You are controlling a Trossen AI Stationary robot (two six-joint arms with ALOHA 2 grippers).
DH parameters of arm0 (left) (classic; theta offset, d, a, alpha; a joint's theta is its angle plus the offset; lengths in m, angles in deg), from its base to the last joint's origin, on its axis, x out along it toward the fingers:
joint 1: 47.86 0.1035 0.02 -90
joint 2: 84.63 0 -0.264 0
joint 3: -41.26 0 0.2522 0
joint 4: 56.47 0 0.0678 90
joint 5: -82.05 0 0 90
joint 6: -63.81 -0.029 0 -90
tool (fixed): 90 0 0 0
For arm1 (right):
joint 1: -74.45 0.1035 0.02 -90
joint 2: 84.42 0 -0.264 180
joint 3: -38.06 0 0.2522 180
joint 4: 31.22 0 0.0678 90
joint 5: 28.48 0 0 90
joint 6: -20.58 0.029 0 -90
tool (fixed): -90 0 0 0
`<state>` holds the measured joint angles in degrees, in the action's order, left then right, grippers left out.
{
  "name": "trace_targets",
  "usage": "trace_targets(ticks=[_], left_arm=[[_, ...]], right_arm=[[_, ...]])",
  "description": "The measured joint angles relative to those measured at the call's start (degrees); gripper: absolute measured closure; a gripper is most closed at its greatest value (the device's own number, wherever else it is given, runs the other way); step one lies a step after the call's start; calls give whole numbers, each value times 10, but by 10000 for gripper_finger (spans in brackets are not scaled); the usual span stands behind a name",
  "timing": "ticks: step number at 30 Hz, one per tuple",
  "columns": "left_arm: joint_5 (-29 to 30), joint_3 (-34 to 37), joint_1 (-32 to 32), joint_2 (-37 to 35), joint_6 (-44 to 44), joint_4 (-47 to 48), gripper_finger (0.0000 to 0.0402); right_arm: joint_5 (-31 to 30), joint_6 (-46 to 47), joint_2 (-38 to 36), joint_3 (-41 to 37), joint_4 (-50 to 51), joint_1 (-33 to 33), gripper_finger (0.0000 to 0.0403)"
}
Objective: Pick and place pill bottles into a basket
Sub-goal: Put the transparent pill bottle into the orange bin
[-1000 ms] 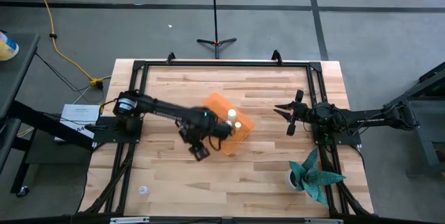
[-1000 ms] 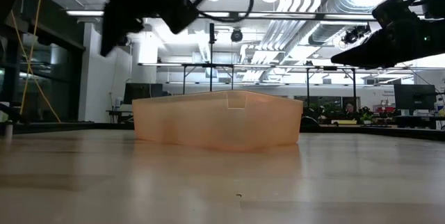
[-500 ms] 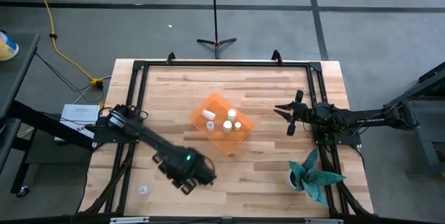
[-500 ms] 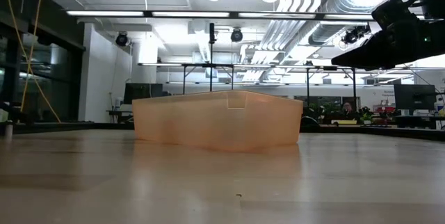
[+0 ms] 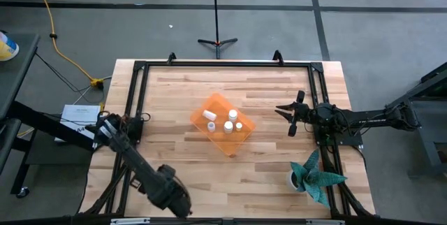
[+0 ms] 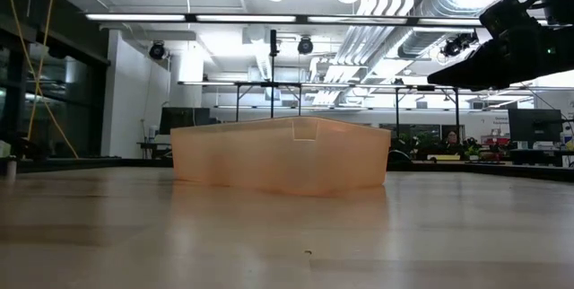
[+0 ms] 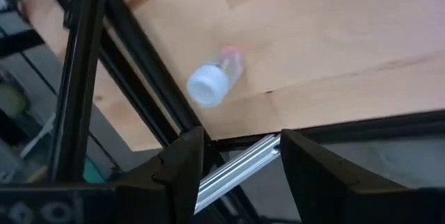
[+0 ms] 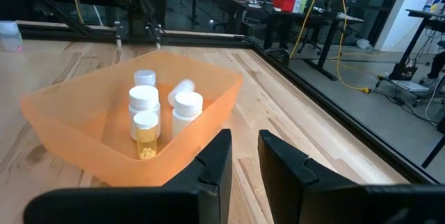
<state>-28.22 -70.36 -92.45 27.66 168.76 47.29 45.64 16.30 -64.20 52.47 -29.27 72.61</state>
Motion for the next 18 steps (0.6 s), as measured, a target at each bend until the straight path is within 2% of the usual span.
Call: trace_targets(ticks=[4, 9, 13, 18], left_arm=[[11, 1, -24, 2, 93, 0, 179], [23, 1, -44, 2, 166, -6, 179], [40, 5, -55, 2, 206, -19, 179], [32, 64, -62, 2, 224, -60, 179]], right_arm=[[0, 0, 0, 0, 0, 0, 340], [0, 0, 0, 0, 0, 0, 340], [0, 9, 0, 0, 0, 0, 340], [0, 14, 0, 0, 0, 0, 340]])
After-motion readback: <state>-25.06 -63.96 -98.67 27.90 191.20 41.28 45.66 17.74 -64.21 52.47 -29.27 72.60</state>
